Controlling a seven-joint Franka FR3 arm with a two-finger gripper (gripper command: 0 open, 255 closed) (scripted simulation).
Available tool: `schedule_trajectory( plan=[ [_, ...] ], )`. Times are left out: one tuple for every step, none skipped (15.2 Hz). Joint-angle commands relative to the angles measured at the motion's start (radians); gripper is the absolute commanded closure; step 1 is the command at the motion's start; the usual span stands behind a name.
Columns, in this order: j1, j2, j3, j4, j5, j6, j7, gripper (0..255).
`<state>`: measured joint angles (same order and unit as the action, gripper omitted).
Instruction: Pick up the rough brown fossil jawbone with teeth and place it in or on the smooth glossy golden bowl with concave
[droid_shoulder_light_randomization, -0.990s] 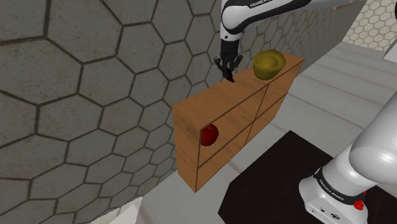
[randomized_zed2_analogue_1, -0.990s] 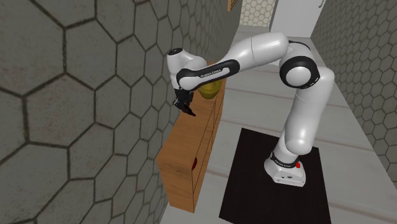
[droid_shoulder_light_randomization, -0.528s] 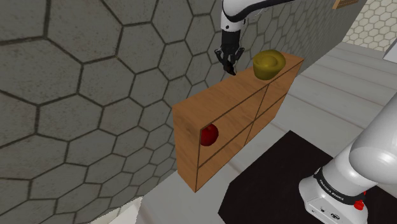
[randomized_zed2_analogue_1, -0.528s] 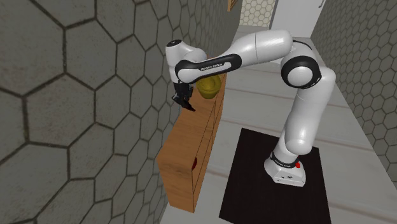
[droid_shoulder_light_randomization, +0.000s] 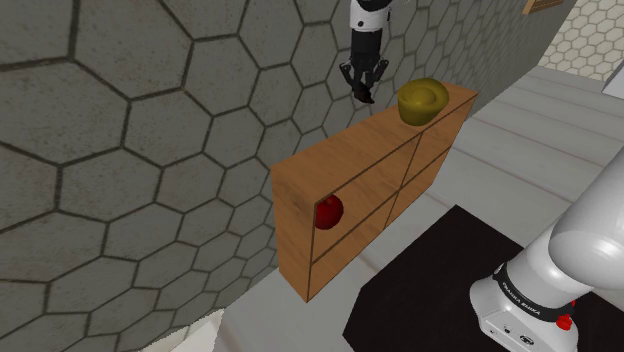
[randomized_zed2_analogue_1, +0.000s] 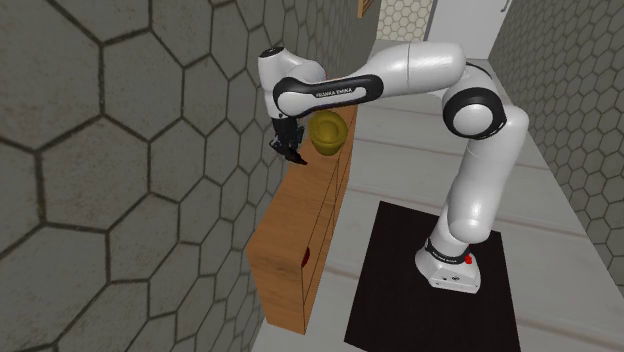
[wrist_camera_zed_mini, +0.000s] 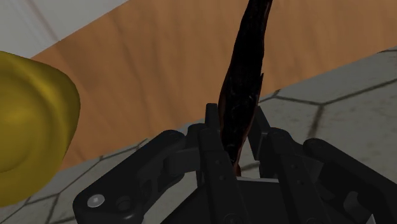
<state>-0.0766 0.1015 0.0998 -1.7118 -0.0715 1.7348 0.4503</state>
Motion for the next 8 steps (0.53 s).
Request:
schedule_trajectory(
  plan=[
    [0.002, -0.008, 0.002, 0.036, -0.001, -0.016, 0.000, 255],
    [0.002, -0.007, 0.002, 0.050, -0.001, -0.030, 0.000, 255],
    [0.003, -0.007, 0.002, 0.064, -0.001, -0.043, -0.001, 255],
    [0.003, -0.006, 0.002, 0.078, -0.001, -0.057, -0.002, 255],
    [0.003, -0.005, 0.002, 0.093, -0.001, -0.070, -0.002, 255],
    [0.003, -0.005, 0.002, 0.096, -0.001, -0.073, -0.002, 255],
    [-0.010, -0.010, -0.008, 0.089, -0.001, -0.070, -0.025, 255],
    [-0.022, -0.014, -0.019, 0.083, -0.001, -0.066, -0.048, 255]
  ],
)
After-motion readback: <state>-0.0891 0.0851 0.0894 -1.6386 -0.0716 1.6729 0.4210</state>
